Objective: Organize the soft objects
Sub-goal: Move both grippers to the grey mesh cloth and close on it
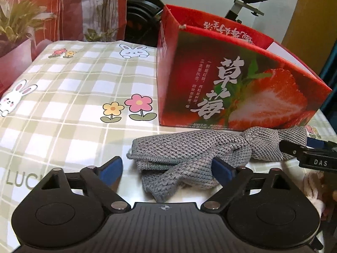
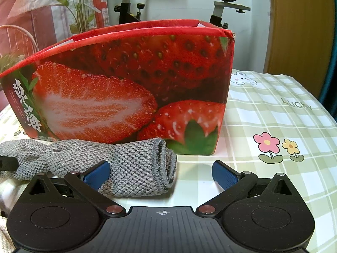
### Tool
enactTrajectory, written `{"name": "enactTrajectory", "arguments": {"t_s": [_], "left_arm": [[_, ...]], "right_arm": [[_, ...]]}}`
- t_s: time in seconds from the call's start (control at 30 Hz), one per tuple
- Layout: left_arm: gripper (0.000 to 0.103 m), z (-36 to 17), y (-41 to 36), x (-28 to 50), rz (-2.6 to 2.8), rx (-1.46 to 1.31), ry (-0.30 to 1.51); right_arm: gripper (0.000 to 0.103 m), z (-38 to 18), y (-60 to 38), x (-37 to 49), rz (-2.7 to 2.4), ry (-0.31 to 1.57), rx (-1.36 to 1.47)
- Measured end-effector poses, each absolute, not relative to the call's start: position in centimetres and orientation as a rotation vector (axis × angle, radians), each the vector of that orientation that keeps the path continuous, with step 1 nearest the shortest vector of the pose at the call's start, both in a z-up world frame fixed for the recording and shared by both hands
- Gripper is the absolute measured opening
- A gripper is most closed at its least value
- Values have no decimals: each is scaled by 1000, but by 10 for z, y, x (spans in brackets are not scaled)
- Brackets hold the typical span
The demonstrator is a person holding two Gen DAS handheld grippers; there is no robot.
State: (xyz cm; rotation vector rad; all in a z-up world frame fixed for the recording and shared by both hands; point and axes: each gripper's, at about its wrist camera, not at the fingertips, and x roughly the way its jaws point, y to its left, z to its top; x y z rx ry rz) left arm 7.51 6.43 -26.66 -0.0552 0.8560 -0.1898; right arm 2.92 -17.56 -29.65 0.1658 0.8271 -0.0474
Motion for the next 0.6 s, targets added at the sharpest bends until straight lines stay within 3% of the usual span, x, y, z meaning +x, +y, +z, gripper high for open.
{"name": "enactTrajectory", "arguments": {"t_s": [0.2,0.47,0.6], "left_arm": [[80,-263,69,67,-193,-83,862],[49,-269,69,65,-251,-117,853],[44,-272,71,66,-273,-137,848]], "right_arm": [[103,-297,-175,29,-47,826,168],[103,-295,-179,28,-34,822,197],[98,-293,-184,29,-12,835,220]]}}
